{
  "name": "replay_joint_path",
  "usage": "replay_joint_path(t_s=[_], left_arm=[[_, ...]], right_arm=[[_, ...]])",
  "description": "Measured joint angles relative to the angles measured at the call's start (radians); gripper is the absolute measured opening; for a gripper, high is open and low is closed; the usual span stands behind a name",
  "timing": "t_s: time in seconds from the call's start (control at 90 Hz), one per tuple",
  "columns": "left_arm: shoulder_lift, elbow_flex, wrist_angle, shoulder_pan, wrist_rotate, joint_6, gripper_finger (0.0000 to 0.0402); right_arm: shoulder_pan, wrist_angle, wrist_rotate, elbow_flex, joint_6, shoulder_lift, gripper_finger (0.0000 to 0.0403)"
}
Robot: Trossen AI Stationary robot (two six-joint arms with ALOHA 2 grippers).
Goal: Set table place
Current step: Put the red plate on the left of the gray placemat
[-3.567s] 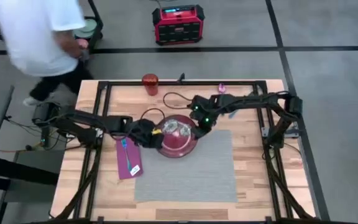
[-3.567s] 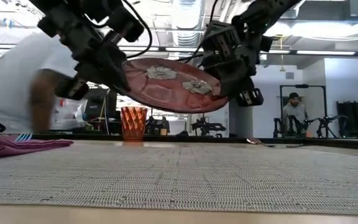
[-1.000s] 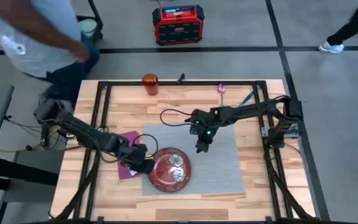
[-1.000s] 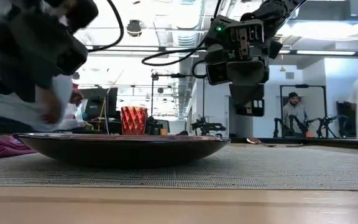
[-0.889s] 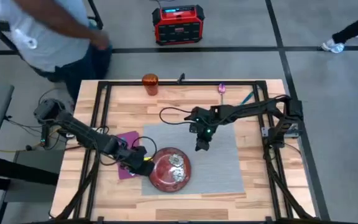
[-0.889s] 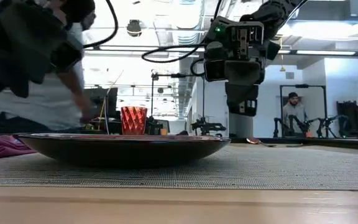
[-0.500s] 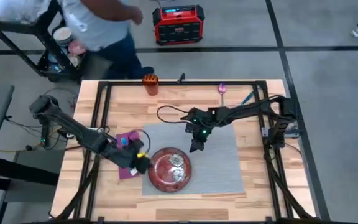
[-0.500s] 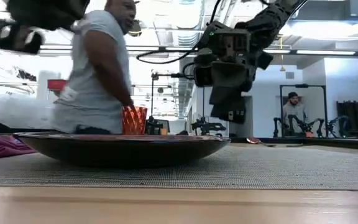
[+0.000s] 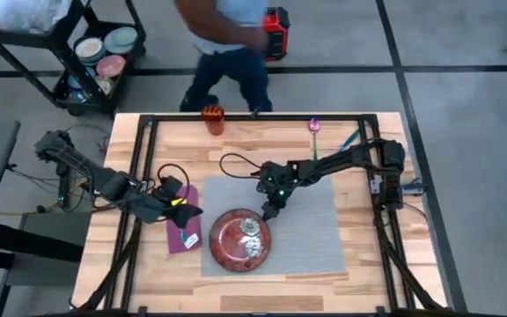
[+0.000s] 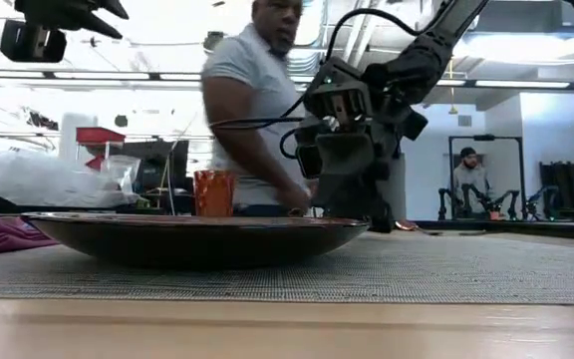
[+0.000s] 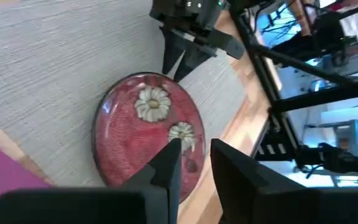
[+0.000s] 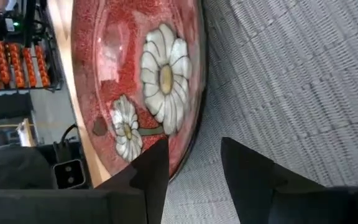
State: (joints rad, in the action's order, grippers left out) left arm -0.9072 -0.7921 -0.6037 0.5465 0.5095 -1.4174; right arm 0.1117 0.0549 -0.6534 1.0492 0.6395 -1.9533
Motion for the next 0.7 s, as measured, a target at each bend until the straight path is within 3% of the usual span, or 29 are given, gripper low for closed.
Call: replay_joint_path(t_s=[0.7], left_arm=[[-0.013, 0.0, -0.084, 0.0, 0.007, 0.003, 0.0067]], right_arm=[[-0.035, -0.119, 0.101, 0.004, 0.047, -0.03, 0.012]])
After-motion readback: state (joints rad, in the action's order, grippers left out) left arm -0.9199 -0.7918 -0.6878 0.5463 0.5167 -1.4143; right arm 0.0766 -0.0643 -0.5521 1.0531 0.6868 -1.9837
